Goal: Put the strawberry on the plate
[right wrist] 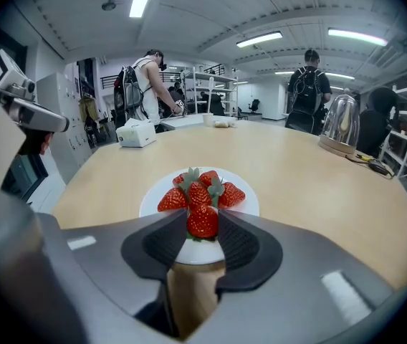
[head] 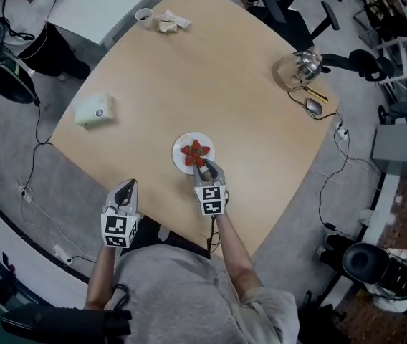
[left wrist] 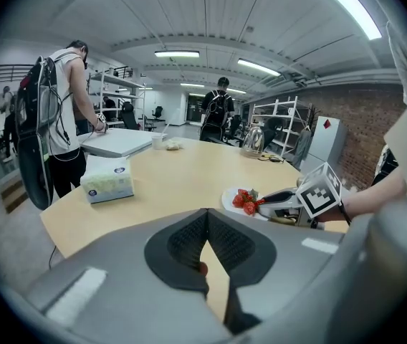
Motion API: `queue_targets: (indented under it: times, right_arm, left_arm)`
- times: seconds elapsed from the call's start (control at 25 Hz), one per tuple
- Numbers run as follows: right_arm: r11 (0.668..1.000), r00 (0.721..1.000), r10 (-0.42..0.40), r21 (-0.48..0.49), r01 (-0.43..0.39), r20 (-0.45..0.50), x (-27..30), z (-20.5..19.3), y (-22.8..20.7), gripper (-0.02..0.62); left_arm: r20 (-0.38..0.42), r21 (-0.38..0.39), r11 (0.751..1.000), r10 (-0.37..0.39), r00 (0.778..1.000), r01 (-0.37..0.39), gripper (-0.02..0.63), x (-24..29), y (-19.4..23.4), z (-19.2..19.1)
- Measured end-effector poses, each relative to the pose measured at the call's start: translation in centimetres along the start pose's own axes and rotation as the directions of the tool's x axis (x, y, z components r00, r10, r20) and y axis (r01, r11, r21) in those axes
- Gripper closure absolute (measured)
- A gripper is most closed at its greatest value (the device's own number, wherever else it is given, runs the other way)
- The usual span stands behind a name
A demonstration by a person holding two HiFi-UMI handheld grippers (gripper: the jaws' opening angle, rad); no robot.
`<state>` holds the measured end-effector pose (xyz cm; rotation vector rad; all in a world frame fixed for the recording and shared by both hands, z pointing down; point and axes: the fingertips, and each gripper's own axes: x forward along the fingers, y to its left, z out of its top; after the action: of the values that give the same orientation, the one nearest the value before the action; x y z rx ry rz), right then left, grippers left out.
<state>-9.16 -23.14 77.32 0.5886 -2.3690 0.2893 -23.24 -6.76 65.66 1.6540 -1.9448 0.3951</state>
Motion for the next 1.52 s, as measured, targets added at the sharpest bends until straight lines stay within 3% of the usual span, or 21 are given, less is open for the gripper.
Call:
queue_targets:
  times: [0.24,0.52,0.84,1.52]
  right_arm:
    - [1.0,1.0,-0.017,0.019,0.017,0.0,-0.1,0.1,-0.1,0.451]
    - [0.999,1.0,-0.01,0.045,0.009,0.025,-0.8,0.7,-0.1,0.392]
    - [0.999,0.997,-0.037,0.038,0.035,0.063,-2.3,1.9,-0.1,0.388]
    - [0.987,0.97,-0.157,0.054,0.149,0.187,-9.5,5.6,-1.0,0.555]
  left_arm:
    - [0.01,-0.002,1.0,0.005,1.0,-0.005,0.586,-0.3,0.2,0.3]
    - [0.023,0.001,1.0,0.004,1.0,-0.004,0.586,-0.9,-0.1,0.7]
    - [0.058,0.019,1.0,-0.012,0.998,0.011,0.586,-1.1,-0.6,1.5]
    - [0.135,0.113,0.985,-0.146,0.98,0.131,0.586,-0.6,-4.5,4.9]
